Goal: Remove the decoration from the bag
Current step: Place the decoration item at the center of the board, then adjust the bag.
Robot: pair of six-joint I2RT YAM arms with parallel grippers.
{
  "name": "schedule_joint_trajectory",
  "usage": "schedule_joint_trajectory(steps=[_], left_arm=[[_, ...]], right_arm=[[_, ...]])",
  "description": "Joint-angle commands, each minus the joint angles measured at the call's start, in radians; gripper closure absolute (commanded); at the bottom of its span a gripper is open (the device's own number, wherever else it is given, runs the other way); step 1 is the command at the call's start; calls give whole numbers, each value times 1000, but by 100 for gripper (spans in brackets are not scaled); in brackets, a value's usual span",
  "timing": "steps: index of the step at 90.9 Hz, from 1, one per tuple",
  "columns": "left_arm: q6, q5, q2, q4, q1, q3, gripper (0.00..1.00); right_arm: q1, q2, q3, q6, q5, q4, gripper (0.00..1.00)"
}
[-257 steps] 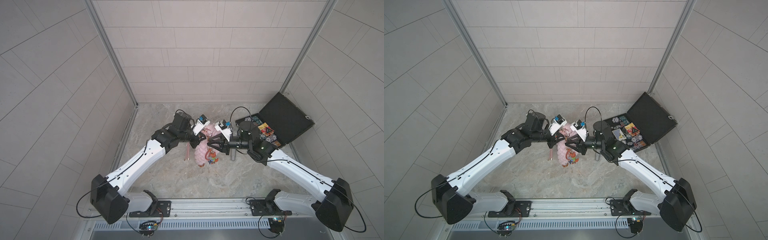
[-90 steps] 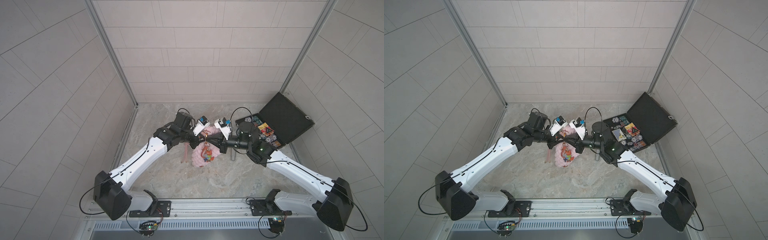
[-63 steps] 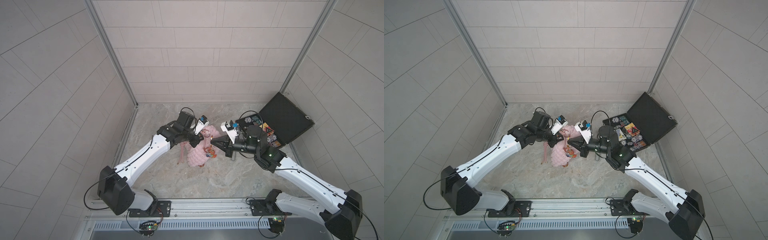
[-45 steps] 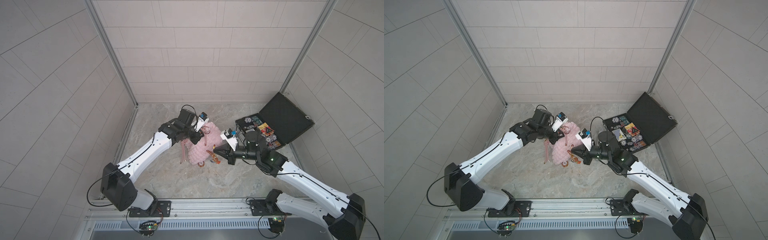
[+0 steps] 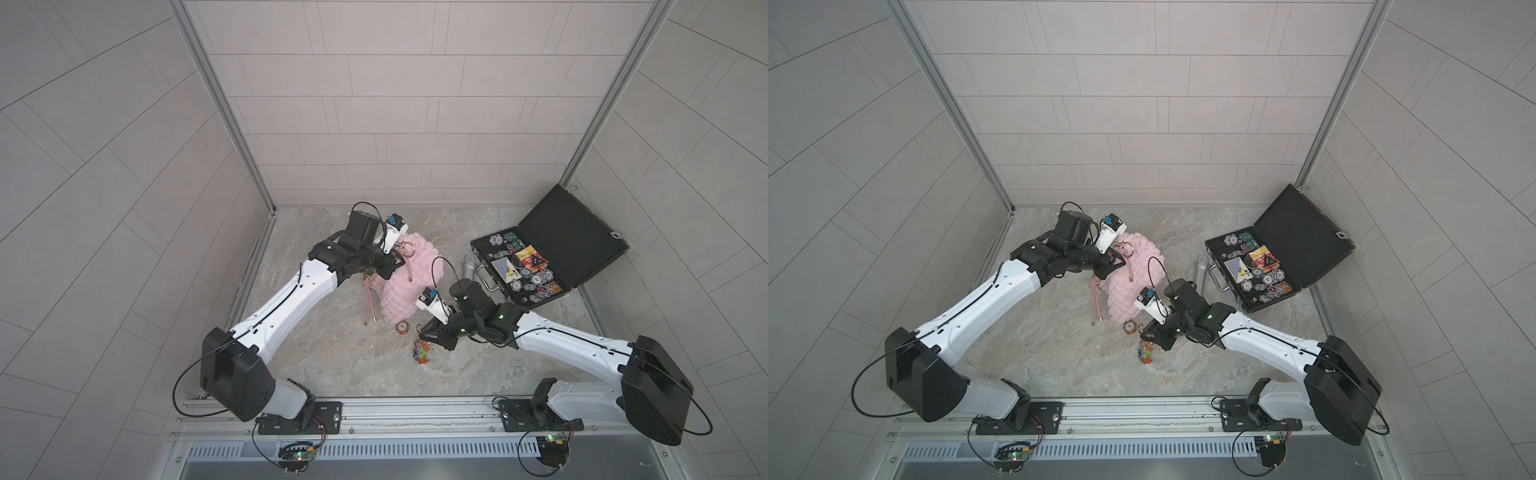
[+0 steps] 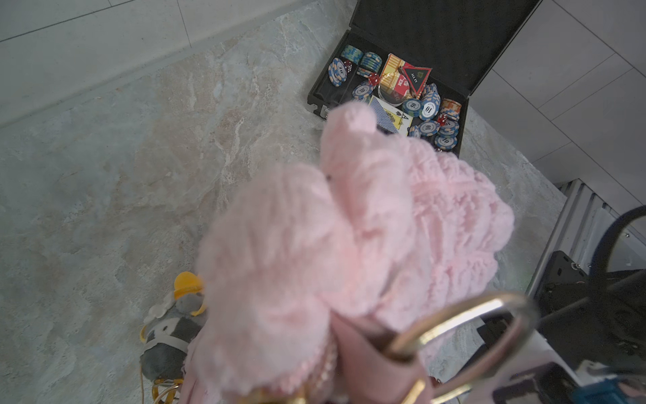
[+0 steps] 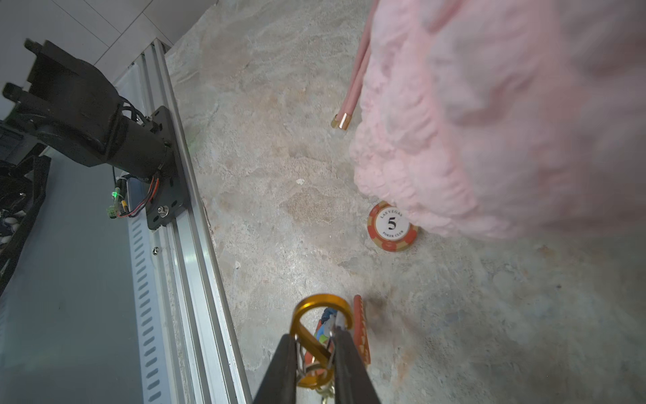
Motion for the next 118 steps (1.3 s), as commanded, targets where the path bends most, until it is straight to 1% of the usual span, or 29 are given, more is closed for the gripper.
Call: schedule_joint_trajectory(steps=[1,9,15,33,41,45,53,61,67,71,83,89,99,104,113,118], left_arm=[[-28,47,-38,31,17,-16,100],[-35,64,-43,35,23,-34,100],[-41,78,-41,36,23,-43,100],[-71,186,-11,47,23,-49,100],[-75,183,1,38,24,-38,100],[-74,177,5,31,23,-29,100],[-70,166,7,17,24,-14,100],[-76,143,4,0,24,-1,100],[-75,135,1,-13,26,5,100],[-67,131,-4,-17,25,4,100],[-36,139,-26,-11,25,-16,100],[-17,171,-35,-6,25,-23,100],[-3,202,-62,25,26,-47,100],[9,216,-71,34,25,-53,100],[54,279,-89,42,25,-62,99],[76,290,-96,43,24,-69,98]], right_arm=[[-9,10,6,-24,30,-29,75],[-18,2,-2,-23,37,-36,66],[-26,-9,-2,-26,42,-43,62],[-40,-80,10,-19,93,-50,59],[-51,-124,12,-12,103,-41,59],[-56,-155,11,5,113,-24,57],[-63,-229,6,39,163,36,51],[-77,-300,-2,77,247,141,44],[-85,-328,24,70,299,182,39],[-91,-327,61,45,309,184,37],[-111,-258,175,-95,263,119,32],[-132,-202,230,-144,223,98,30],[-179,-130,304,-185,137,76,25],[-184,-87,342,-215,96,54,23],[-192,-20,412,-267,28,-3,19],[-200,9,441,-288,-3,-23,16]])
